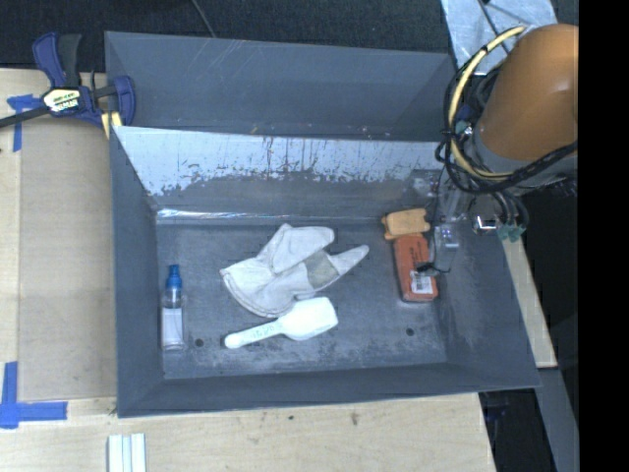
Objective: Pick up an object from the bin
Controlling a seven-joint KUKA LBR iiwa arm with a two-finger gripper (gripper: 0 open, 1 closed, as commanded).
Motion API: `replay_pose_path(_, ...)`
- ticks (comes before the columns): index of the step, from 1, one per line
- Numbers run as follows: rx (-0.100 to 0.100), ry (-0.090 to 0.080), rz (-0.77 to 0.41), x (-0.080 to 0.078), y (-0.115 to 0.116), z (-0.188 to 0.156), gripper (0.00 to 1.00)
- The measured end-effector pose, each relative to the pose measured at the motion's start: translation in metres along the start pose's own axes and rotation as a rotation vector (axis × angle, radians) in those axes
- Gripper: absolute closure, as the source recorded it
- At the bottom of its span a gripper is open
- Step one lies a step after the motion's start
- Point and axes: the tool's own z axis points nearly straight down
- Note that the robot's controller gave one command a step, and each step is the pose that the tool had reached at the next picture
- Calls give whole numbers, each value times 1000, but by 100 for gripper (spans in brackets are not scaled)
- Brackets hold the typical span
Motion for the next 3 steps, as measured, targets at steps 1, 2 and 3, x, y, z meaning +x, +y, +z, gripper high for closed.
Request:
replay_pose_path(1, 1, -8, -1, -1, 0, -5, 0)
replay_pose_path(2, 2, -13, -26, -18, 15, 29, 0)
replay_pose_path(3, 1, -12, -73, -14, 39, 88, 0)
